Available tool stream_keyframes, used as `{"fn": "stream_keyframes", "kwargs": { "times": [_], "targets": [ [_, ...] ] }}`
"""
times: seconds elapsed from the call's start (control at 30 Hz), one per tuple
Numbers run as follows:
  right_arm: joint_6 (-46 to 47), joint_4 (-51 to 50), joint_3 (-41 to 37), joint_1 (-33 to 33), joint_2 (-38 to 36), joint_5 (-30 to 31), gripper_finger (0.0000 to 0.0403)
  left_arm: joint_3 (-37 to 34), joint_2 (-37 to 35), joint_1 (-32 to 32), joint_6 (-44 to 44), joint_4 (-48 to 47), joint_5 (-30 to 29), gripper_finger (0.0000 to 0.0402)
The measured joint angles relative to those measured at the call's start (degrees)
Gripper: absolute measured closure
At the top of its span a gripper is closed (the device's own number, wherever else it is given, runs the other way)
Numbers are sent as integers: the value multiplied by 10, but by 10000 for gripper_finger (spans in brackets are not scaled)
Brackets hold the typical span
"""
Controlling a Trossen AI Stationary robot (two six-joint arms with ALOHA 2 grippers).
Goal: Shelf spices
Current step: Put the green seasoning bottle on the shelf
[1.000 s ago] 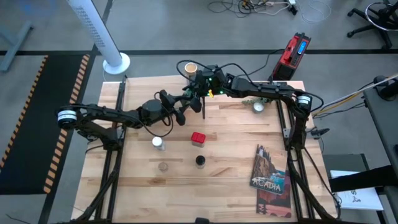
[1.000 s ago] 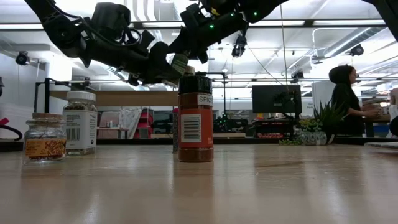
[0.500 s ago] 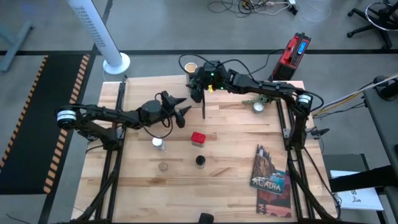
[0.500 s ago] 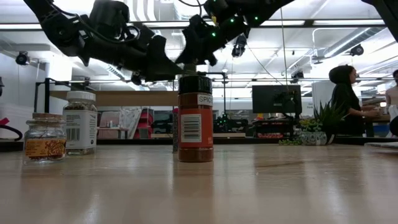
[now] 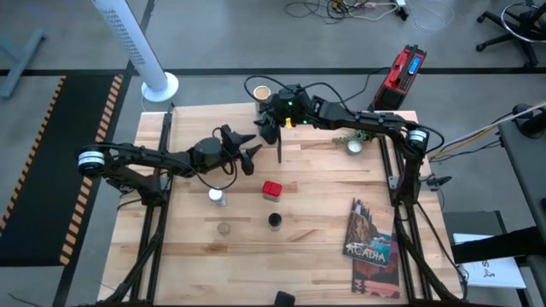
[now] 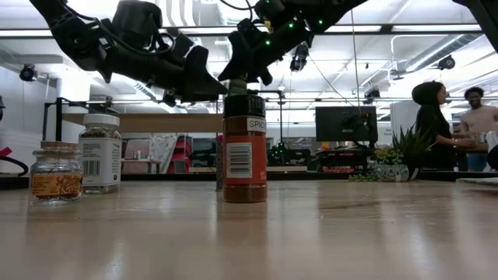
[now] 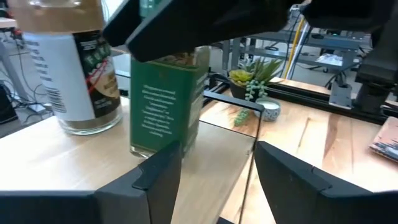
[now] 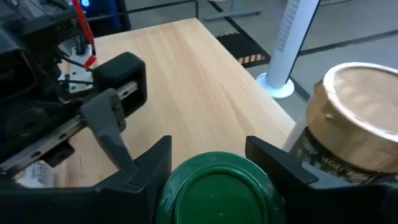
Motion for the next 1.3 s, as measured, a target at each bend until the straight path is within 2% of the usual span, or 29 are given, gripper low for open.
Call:
{"fn": "stream_keyframes", "kwargs": {
  "times": [0.27, 0.43, 0.57, 0.8, 1.07, 1.3],
  "targets": [
    [43, 1, 0, 0, 0, 0, 230, 0, 0, 0, 1, 0, -3, 192],
    [55, 7, 1, 0, 0, 0, 205, 0, 0, 0, 1, 0, -9, 180],
    [55, 20, 1, 0, 0, 0, 207, 6, 1, 0, 1, -2, -9, 176],
    [62, 35, 1, 2, 0, 0, 222, 23, 1, 0, 15, -8, -9, 183],
    [51, 34, 15, 9, -1, 0, 202, 30, 1, 0, 29, -35, -33, 191],
    [57, 17, 34, 18, -1, 43, 206, 30, 1, 0, 24, -39, -34, 192]
  ]
}}
